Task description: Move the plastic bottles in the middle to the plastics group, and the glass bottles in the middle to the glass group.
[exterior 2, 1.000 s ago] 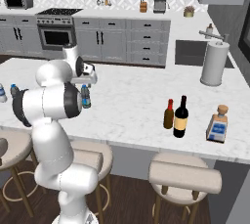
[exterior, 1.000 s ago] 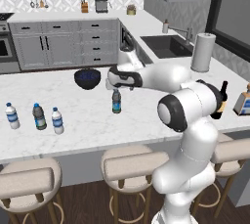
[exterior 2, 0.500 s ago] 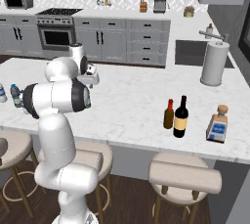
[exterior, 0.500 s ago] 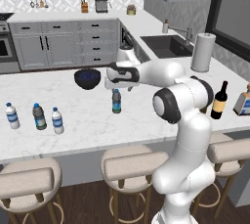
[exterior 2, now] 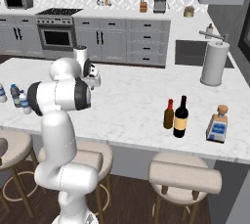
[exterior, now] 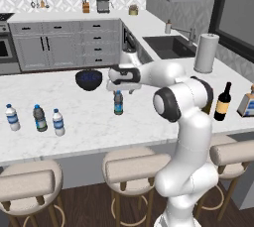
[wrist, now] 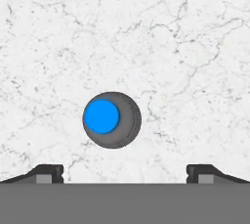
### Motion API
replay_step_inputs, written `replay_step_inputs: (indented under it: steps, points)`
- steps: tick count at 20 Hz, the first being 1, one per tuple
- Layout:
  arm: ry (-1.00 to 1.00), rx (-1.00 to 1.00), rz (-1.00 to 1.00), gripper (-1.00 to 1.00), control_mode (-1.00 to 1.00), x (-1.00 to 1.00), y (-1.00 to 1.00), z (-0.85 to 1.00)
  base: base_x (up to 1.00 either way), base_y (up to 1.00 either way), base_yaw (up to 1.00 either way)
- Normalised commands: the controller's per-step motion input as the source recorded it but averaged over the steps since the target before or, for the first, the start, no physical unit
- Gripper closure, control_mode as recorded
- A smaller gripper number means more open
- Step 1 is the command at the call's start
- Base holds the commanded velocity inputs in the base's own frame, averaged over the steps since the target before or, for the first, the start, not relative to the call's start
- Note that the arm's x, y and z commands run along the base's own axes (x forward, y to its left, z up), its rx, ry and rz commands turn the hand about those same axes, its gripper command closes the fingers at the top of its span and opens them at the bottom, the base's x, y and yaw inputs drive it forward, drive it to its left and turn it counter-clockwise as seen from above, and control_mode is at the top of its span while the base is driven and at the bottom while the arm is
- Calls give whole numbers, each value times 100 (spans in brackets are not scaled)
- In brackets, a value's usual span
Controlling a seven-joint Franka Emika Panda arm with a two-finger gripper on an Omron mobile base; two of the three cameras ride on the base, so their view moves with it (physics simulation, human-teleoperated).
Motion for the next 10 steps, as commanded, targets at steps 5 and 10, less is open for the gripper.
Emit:
replay_step_inputs:
  steps: [5, 10]
  points:
    - [0, 0, 0, -100, -100, 26, 10, -19, 0, 0, 0]
    - [0, 0, 0, -100, -100, 22, 4, -9, 0, 0, 0]
